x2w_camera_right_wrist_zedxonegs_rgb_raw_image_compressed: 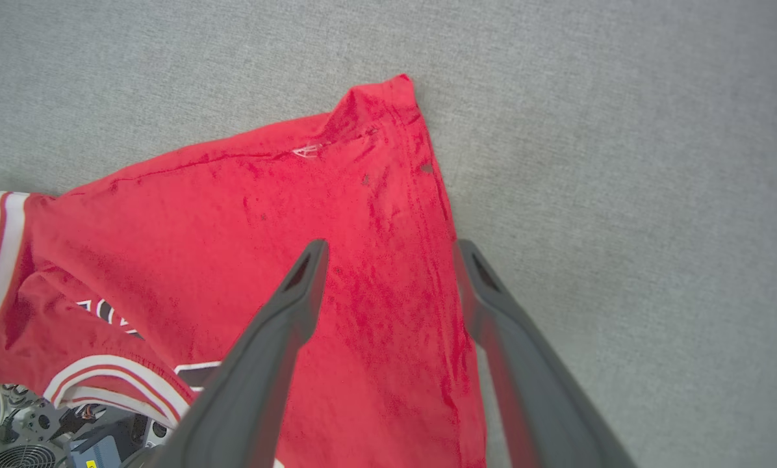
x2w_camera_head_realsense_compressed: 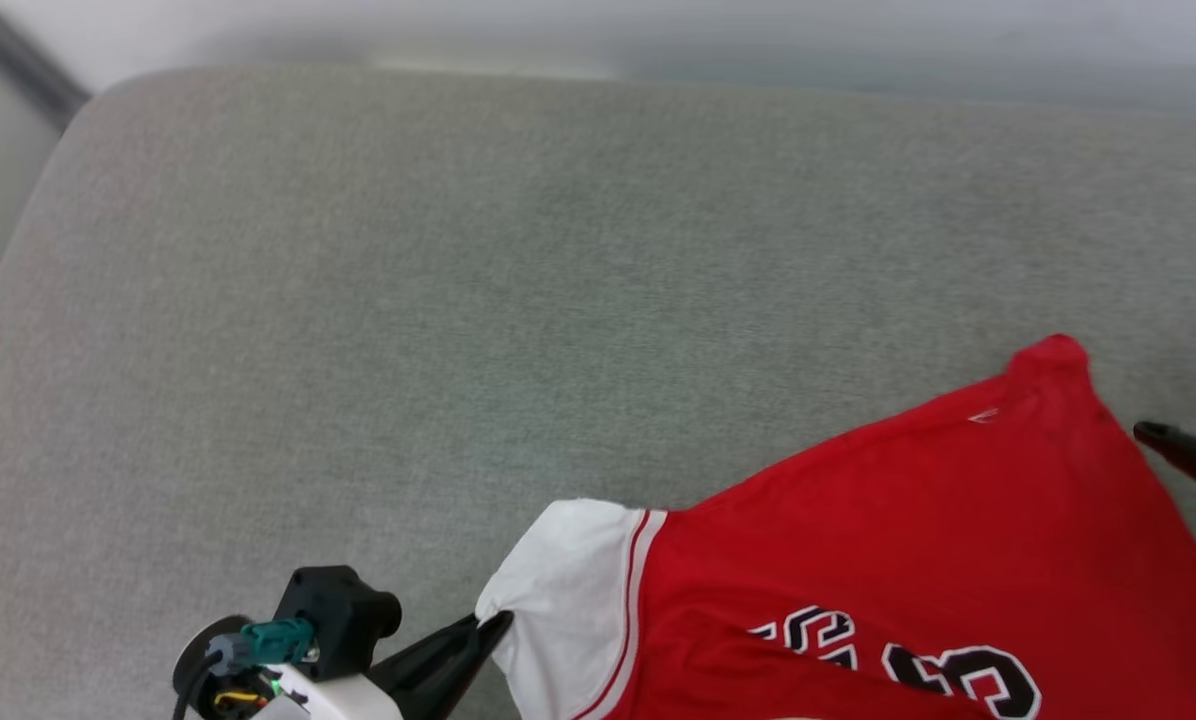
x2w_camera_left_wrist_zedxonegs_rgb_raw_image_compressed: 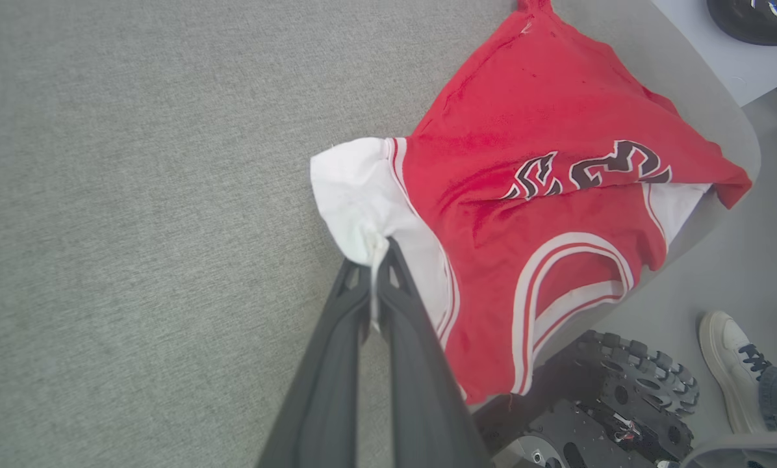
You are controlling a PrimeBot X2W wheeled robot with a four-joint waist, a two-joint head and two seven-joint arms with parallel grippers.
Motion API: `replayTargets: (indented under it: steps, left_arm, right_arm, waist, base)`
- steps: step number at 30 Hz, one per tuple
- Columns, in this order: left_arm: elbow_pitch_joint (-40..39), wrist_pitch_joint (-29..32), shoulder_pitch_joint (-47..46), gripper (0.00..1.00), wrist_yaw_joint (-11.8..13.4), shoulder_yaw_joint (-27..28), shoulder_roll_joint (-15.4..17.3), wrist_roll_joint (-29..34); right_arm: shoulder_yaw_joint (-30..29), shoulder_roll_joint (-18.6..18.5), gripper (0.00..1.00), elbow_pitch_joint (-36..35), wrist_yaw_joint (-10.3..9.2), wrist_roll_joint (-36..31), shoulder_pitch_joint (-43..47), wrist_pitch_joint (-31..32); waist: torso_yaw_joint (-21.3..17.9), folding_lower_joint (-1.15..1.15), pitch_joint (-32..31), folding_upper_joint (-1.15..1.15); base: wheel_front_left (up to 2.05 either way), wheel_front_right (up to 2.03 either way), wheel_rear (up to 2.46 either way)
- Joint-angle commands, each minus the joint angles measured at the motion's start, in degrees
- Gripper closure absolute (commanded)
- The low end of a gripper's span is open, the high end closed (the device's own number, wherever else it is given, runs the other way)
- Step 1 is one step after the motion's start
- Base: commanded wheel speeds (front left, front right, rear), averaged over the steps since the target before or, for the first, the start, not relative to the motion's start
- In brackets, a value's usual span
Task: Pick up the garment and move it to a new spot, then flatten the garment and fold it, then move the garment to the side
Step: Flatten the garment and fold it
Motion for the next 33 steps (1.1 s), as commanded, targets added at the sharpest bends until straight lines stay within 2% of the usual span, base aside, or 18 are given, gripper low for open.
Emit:
replayTargets:
  steps: [1, 11, 16, 26, 27, 28, 29, 33]
  left_arm:
    - [-0.2, 0.1, -0.8, 1.0, -0.4, -0.2, -0.3, 0.5]
    - [0.0, 0.4, -5.4, 1.0, -2.3, -1.8, -3.8, 2.9]
    - [0.3, 0.2, -6.9, 1.0, -3.3, -2.5, -5.1, 3.9]
    - [1.8, -0.3, -7.6, 1.0, -4.1, -3.2, -6.1, 4.2]
    - [1.9, -0.1, -7.8, 1.0, -4.2, -3.3, -6.1, 4.4]
    - [1.9, 0.0, -8.0, 1.0, -4.2, -3.4, -6.1, 4.6]
    - [1.8, 0.0, -8.1, 1.0, -4.2, -3.4, -6.2, 4.6]
    - [1.7, 0.1, -8.1, 1.0, -4.0, -3.3, -5.9, 4.6]
  right_arm:
    - [0.1, 0.3, 0.0, 0.7, -0.02, -0.8, -1.6, 0.4]
    - [2.0, -0.6, 0.0, 9.8, -0.02, -7.6, -8.9, 1.1]
    - [3.2, -2.1, 0.0, 12.8, -0.02, -9.7, -8.6, 0.1]
    - [5.1, -2.0, 0.0, 17.1, -0.02, -10.3, -4.7, -1.4]
    - [5.0, -1.7, 0.21, 17.5, -0.02, -10.3, -4.6, -1.6]
    - [5.1, -1.3, 0.54, 17.9, -0.02, -10.0, -4.5, -1.6]
    - [5.3, -1.0, 1.0, 18.2, -0.02, -9.7, -4.4, -1.5]
    - [5.5, -0.4, 1.0, 18.5, -0.02, -9.4, -5.1, -3.0]
  waist:
    - [3.0, -0.01, 3.2, 0.0]
    - [8.9, -0.01, 9.1, 0.0]
    - [10.5, -0.01, 10.7, 0.0]
    - [11.4, -0.01, 12.0, 0.0]
    - [11.4, -0.01, 12.1, 0.0]
    - [11.4, -0.01, 12.1, 0.0]
    - [11.3, -0.01, 12.1, 0.0]
    - [10.5, -0.01, 11.4, 0.0]
  base:
    - [0.0, 0.0, 0.0]
    - [0.0, 0.0, 0.0]
    - [0.0, 0.0, 0.0]
    - [0.0, 0.0, 0.0]
    - [0.0, 0.0, 0.0]
    - [0.0, 0.0, 0.0]
    - [0.0, 0.0, 0.0]
    - [0.0, 0.0, 0.0]
